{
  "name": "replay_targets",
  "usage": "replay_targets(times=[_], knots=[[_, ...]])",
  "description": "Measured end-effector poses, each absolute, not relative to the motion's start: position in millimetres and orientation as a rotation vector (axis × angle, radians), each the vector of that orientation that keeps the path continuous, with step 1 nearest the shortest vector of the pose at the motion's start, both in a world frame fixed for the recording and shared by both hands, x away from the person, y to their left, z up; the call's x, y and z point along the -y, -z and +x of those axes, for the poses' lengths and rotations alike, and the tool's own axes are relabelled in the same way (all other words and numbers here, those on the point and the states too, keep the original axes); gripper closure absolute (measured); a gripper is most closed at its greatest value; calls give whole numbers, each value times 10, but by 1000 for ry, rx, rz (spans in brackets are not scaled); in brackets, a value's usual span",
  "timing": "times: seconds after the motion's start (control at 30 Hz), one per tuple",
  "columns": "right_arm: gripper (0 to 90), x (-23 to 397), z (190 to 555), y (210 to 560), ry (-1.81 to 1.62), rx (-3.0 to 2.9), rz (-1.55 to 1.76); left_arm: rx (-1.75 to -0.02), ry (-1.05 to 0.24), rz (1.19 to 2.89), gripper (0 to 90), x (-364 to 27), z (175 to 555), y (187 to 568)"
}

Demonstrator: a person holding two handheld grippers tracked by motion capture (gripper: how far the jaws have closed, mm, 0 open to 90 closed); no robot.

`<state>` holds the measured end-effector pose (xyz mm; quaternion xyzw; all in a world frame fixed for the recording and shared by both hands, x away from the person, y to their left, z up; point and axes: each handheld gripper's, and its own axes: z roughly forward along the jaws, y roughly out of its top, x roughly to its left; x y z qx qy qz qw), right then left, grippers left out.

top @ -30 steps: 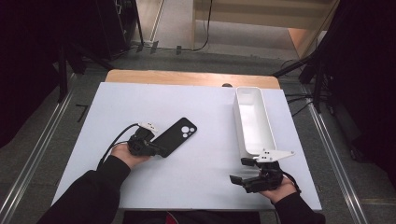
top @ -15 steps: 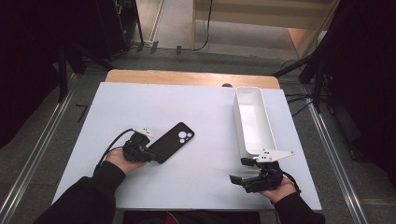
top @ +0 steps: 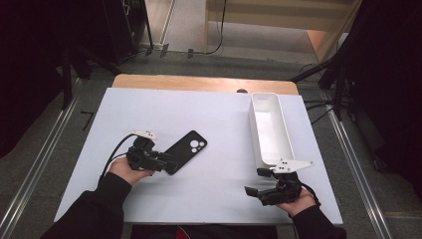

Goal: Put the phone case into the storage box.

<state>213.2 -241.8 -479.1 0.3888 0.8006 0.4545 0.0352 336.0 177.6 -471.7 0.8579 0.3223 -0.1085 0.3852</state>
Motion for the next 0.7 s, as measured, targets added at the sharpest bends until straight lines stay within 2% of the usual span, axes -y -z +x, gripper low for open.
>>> replay_targets(times=[0.07, 0.1, 0.23, 0.4, 0.7], knots=[[130, 2417, 2138, 4791, -1393, -2462, 1191, -820, 269, 2188, 372, -1773, 3340, 4703], [130, 2413, 2136, 4789, -1394, -2461, 1191, -824, 268, 2182, 321, -1770, 3325, 4693], [130, 2417, 2131, 4789, -1399, -2458, 1199, -807, 241, 2179, 270, -1790, 3272, 4649], [130, 2413, 2130, 4784, -1399, -2452, 1193, -789, 185, 2196, 267, -1815, 3158, 4613], [130, 2417, 2131, 4785, -1404, -2449, 1192, -780, 180, 2153, 267, -1885, 3010, 4596]])
